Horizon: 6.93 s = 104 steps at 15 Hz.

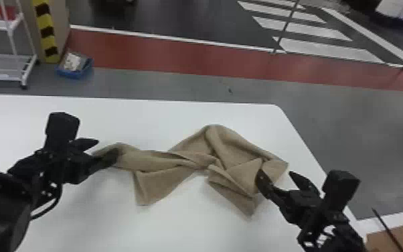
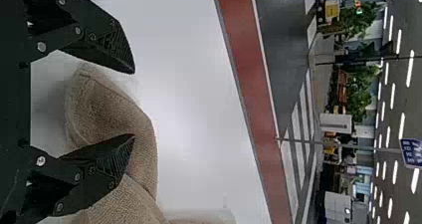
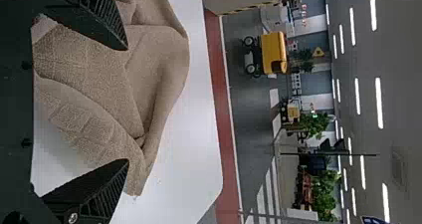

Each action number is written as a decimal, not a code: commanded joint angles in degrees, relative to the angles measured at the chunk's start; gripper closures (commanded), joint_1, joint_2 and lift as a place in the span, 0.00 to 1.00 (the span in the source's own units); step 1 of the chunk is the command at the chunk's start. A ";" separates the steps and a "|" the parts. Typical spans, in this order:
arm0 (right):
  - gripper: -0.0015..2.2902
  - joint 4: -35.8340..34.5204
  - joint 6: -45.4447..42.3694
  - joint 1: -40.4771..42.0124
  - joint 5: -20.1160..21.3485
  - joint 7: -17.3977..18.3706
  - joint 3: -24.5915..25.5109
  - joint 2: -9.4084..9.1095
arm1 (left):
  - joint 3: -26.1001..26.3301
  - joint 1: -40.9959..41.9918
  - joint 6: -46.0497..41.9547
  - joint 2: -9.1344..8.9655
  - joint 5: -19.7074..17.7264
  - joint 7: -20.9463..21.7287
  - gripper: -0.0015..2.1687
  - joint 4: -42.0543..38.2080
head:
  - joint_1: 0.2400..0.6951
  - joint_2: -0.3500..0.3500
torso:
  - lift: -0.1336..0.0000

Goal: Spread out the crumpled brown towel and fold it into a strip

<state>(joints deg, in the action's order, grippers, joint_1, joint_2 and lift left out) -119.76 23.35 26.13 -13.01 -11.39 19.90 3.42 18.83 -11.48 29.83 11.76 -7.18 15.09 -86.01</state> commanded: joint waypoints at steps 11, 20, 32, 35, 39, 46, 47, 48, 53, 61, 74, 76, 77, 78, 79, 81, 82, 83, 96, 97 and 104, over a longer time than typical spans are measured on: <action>0.04 -0.83 -0.01 0.50 -0.35 -0.12 0.05 0.19 | -0.29 1.20 4.06 0.01 1.55 -0.50 0.50 -1.00 | 1.00 0.10 | 0.08; 0.02 -0.92 -0.89 0.32 5.37 -4.25 -4.70 0.36 | -3.28 5.77 4.06 0.19 -0.47 -0.94 0.50 -12.60 | 1.00 0.14 | 0.08; 0.09 10.77 -3.00 -9.87 19.69 -11.99 -14.28 0.63 | -4.77 9.11 5.11 1.16 -3.72 -0.94 0.50 -20.60 | 1.00 0.24 | 0.08; 0.13 12.36 1.04 -12.33 23.56 -11.99 -17.97 0.54 | -5.21 9.38 4.94 1.42 -3.72 -0.94 0.50 -21.22 | 1.00 0.28 | 0.08; 0.44 11.30 3.68 -11.98 25.05 -11.99 -18.32 0.54 | -5.74 9.64 4.94 1.68 -3.81 -0.94 0.50 -21.22 | 1.00 0.34 | 0.08; 0.83 3.83 2.27 -8.11 23.21 -11.72 -14.72 0.54 | -7.23 9.99 4.94 2.56 -4.33 -0.94 0.50 -22.36 | 1.00 0.33 | 0.08; 0.83 1.46 1.92 -7.32 21.45 -11.72 -13.22 0.63 | -8.02 10.43 4.94 2.65 -4.69 -1.03 0.50 -23.50 | 1.00 0.32 | 0.08; 0.83 -0.74 1.22 -6.27 19.87 -11.81 -11.47 0.71 | -9.25 11.13 5.11 2.91 -4.69 -1.03 0.50 -24.56 | 1.00 0.32 | 0.08; 0.83 -9.35 2.98 -3.37 6.60 -13.04 2.77 3.97 | -17.43 15.88 8.98 5.11 -5.04 -1.73 0.50 -33.52 | 1.00 0.30 | 0.08; 0.82 -10.06 2.62 -2.05 -11.25 -13.13 20.88 7.31 | -27.54 19.83 20.94 6.08 -5.30 -3.23 0.50 -47.14 | 0.96 0.21 | 0.08; 0.82 4.01 7.55 -18.57 -1.05 -13.13 6.73 9.59 | -28.06 14.30 26.38 7.22 -5.21 -2.44 0.50 -40.46 | 0.96 0.27 | 0.08; 0.82 10.16 6.14 -24.90 1.76 -13.13 1.63 9.59 | -24.63 8.50 24.63 7.40 -5.13 -2.26 0.50 -33.78 | 0.94 0.31 | 0.08; 0.82 13.76 4.91 -28.42 2.64 -13.22 -0.66 9.59 | -23.32 4.89 23.40 7.40 -5.13 -2.17 0.50 -29.65 | 0.93 0.33 | 0.08; 0.82 17.54 2.80 -32.02 3.34 -13.13 -2.68 9.59 | -22.26 1.38 22.17 7.40 -5.21 -2.09 0.50 -25.87 | 0.88 0.35 | 0.08; 0.82 21.15 0.52 -35.01 3.61 -13.13 -3.91 9.68 | -21.56 -1.87 20.94 7.31 -5.74 -1.91 0.50 -22.53 | 0.85 0.37 | 0.08; 0.82 30.55 -5.11 -42.48 3.52 -13.66 -5.67 10.12 | -19.63 -9.96 17.95 7.13 -6.36 -1.21 0.50 -14.45 | 0.77 0.40 | 0.08; 0.82 34.94 -8.27 -45.99 3.52 -14.01 -6.28 10.38 | -18.66 -13.92 15.84 7.04 -6.44 -1.12 0.50 -10.49 | 0.67 0.41 | 0.08; 0.82 38.37 -10.03 -48.98 3.61 -14.18 -6.98 10.91 | -18.13 -16.90 13.73 6.78 -6.62 -1.03 0.50 -7.24 | 0.61 0.41 | 0.08; 0.82 45.67 -21.28 -31.93 -2.81 -35.80 0.40 20.40 | -19.10 4.28 23.75 7.48 -0.03 0.46 0.50 -19.11 | 0.83 0.36 | 0.08; 0.82 44.70 -21.46 -30.09 -2.98 -35.98 1.19 20.23 | -18.22 5.33 28.32 7.22 2.61 0.46 0.50 -21.39 | 0.95 0.33 | 0.08; 0.82 38.64 -24.27 -21.21 -4.21 -37.74 7.43 17.41 | -17.96 12.36 49.24 6.78 7.44 -1.65 0.50 -33.87 | 1.00 0.30 | 0.08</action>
<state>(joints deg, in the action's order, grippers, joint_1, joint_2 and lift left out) -81.05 -0.71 4.45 -17.20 -49.12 26.02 20.94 1.26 -0.12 77.77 18.54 0.33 13.44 -118.44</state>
